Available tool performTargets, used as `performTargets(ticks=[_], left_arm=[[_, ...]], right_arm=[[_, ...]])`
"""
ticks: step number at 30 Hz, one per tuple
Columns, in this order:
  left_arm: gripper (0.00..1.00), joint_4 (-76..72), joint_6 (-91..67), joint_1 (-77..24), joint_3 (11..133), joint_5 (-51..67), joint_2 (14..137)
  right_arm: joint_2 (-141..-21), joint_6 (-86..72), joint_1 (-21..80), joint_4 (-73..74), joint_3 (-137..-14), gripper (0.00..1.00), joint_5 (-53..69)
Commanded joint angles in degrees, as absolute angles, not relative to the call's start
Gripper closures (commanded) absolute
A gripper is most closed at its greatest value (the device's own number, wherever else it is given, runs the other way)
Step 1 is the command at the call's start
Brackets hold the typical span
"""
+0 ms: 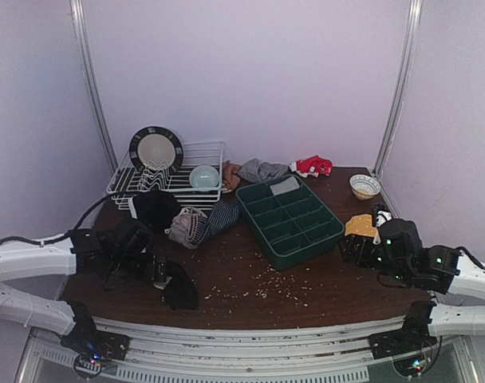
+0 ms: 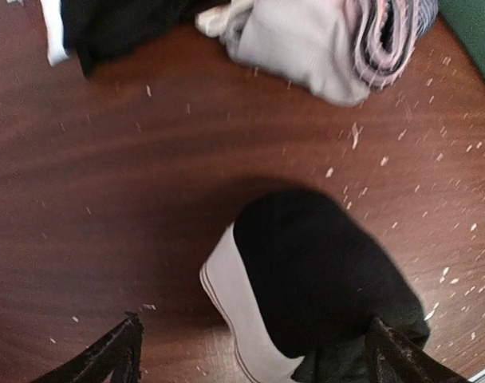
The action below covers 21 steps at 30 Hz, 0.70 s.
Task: Roll the underwear
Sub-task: Move the underwear to the center of the board.
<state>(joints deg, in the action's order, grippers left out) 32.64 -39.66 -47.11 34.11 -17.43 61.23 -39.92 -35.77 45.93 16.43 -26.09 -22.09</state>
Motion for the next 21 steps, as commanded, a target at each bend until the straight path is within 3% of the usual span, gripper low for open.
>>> performTargets(ticks=[1, 7, 18, 19, 21], left_arm=[[0.07, 29.68, -44.64, -48.67, 31.47, -13.47, 63.19], [0.23, 26.11, -43.36, -51.61, 29.28, -12.33, 65.61], [0.41, 23.52, -42.23, -57.61, 33.40, -14.42, 76.52], [0.44, 22.53, -41.68, -57.65, 33.40, -13.95, 76.88], [0.66, 20.81, -40.73, -57.81, 33.59, -13.06, 77.64]], right_arm=[[-40.75, -35.15, 45.90, 14.20, -27.88, 0.03, -14.61], [-43.33, -35.25, 45.97, 13.25, -28.32, 0.05, -11.79], [-49.79, -35.02, 49.88, 12.44, -31.75, 0.11, -7.85], [-50.36, -34.87, 50.52, 12.44, -32.01, 0.11, -7.98], [-51.47, -34.68, 52.00, 12.53, -32.56, 0.12, -8.30]])
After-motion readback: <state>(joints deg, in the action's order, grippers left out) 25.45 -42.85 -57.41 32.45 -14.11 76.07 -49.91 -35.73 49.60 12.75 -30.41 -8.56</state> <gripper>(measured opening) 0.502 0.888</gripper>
